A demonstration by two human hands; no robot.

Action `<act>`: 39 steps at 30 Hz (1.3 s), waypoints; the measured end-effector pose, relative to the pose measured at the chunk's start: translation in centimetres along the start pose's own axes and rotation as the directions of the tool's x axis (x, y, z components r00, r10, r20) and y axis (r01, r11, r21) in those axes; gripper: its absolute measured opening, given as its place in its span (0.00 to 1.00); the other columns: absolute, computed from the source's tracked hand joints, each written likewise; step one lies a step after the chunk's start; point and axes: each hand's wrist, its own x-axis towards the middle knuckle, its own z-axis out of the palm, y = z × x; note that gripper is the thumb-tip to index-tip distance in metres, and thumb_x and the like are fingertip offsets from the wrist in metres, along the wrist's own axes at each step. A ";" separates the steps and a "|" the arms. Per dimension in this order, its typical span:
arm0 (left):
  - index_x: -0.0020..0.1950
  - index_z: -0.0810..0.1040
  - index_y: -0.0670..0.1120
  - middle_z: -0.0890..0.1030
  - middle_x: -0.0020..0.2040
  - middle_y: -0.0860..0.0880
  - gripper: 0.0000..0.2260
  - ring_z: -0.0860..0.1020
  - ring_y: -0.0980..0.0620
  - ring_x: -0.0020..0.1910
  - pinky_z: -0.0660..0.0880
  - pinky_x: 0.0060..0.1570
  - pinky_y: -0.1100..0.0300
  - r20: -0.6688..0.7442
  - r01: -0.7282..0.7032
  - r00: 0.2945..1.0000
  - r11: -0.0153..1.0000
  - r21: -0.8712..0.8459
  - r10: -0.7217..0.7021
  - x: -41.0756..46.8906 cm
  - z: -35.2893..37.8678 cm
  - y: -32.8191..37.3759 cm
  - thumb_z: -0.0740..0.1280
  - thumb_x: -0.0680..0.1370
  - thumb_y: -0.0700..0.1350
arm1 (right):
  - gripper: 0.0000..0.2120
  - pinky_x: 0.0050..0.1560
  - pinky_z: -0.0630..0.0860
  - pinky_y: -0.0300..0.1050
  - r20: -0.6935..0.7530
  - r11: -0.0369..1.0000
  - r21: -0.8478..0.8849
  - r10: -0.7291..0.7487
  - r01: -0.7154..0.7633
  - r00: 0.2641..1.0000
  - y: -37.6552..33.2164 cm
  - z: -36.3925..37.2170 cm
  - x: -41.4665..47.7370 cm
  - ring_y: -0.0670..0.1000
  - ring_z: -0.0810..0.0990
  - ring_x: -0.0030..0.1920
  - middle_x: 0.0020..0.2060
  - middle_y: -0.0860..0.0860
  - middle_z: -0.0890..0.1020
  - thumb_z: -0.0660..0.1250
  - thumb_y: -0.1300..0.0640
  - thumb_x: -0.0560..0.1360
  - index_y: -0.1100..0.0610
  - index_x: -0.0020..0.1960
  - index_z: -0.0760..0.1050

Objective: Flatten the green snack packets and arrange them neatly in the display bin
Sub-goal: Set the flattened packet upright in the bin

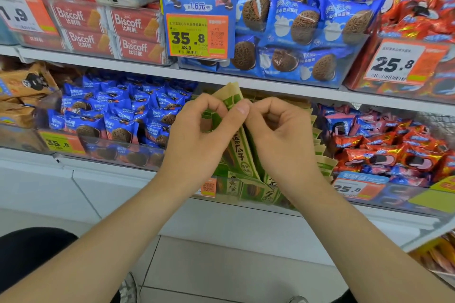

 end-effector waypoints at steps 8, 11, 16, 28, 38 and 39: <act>0.49 0.79 0.45 0.82 0.41 0.50 0.08 0.79 0.52 0.40 0.82 0.49 0.33 0.152 0.000 0.988 0.999 -0.045 0.007 0.4 -0.7 -0.1 0.66 0.86 0.46 | 0.14 0.60 0.82 0.68 0.090 0.879 0.302 0.358 -0.368 0.929 0.0 0.0 -0.3 0.59 0.84 0.45 0.47 0.67 0.87 0.70 0.53 0.83 0.65 0.51 0.86; 0.50 0.79 0.45 0.81 0.46 0.38 0.09 0.80 0.40 0.45 0.80 0.53 0.28 0.114 0.010 0.993 0.997 -0.080 -0.001 0.7 -0.8 -0.4 0.66 0.86 0.49 | 0.12 0.58 0.84 0.62 0.100 0.915 0.238 0.310 -0.326 0.945 -0.3 -0.1 -0.1 0.57 0.87 0.46 0.46 0.60 0.89 0.73 0.52 0.80 0.62 0.51 0.86; 0.50 0.75 0.44 0.81 0.49 0.37 0.10 0.80 0.43 0.49 0.81 0.54 0.40 0.037 0.117 0.993 0.947 -0.300 -0.112 1.3 -1.0 -0.3 0.61 0.88 0.45 | 0.13 0.53 0.85 0.46 0.308 0.952 -0.106 0.307 -0.288 0.901 -1.6 -0.8 0.1 0.47 0.86 0.53 0.54 0.49 0.87 0.77 0.46 0.77 0.47 0.59 0.83; 0.49 0.85 0.36 0.88 0.58 0.48 0.16 0.82 0.52 0.67 0.84 0.57 0.51 0.142 0.240 0.968 0.936 -0.256 -0.209 0.2 -0.6 -0.1 0.74 0.79 0.51 | 0.21 0.44 0.82 0.68 0.069 0.974 -0.162 0.174 -0.161 0.982 -0.1 -0.5 -0.6 0.59 0.83 0.38 0.33 0.50 0.80 0.63 0.41 0.85 0.59 0.47 0.75; 0.47 0.85 0.38 0.89 0.50 0.46 0.08 0.88 0.49 0.53 0.84 0.56 0.59 0.103 0.185 0.980 0.970 -0.160 -0.170 -0.7 0.0 -0.3 0.70 0.83 0.37 | 0.22 0.45 0.81 0.71 0.024 0.967 -0.092 0.242 -0.239 0.970 1.0 -0.5 -0.6 0.53 0.75 0.35 0.31 0.59 0.77 0.68 0.43 0.83 0.60 0.41 0.78; 0.47 0.85 0.38 0.88 0.50 0.46 0.08 0.88 0.49 0.53 0.84 0.56 0.59 0.107 0.192 0.979 0.968 -0.164 -0.176 -0.7 0.0 -0.4 0.69 0.83 0.36 | 0.23 0.46 0.81 0.72 0.021 0.960 -0.064 0.274 -0.272 0.962 1.0 -0.4 -0.6 0.56 0.77 0.36 0.34 0.64 0.79 0.68 0.42 0.83 0.61 0.41 0.79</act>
